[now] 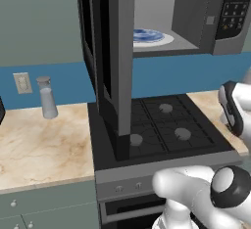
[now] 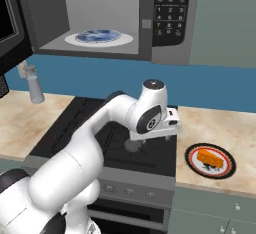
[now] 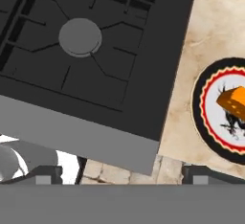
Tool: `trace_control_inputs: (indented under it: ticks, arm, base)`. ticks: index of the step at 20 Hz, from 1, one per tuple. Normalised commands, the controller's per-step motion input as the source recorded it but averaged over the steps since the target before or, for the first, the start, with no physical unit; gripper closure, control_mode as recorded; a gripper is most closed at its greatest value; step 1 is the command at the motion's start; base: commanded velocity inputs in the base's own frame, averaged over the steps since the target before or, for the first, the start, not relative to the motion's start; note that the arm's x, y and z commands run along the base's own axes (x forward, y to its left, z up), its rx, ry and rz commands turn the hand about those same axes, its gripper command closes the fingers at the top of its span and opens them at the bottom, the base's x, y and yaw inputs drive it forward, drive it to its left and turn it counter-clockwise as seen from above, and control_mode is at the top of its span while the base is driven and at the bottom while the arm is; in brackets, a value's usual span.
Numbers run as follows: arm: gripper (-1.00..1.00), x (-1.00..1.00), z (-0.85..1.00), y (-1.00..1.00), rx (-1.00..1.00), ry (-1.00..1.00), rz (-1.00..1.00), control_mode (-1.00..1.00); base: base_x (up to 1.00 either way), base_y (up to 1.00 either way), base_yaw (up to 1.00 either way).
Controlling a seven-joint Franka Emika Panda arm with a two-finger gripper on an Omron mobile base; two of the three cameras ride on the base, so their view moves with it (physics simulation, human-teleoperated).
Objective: Pick the cheese from the counter and place it in the microwave.
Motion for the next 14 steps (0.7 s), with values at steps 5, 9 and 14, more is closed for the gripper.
trace_control_inputs:
  ticks: [5,9,14]
  arm:
    - [-1.00,0.00,-0.28,-1.00,-0.06,0.13,0.23,-1.00]
    - [-1.00,0.00,-0.37,-1.00,-0.01,0.01,0.17,-1.00]
    - [-1.00,0.09,-0.16,-1.00,0.02,0.00,0.02,-1.00]
  base:
    - [0.00,0.00,0.00]
    - [0.00,0.00,0.00]
    - [0.00,0.00,0.00]
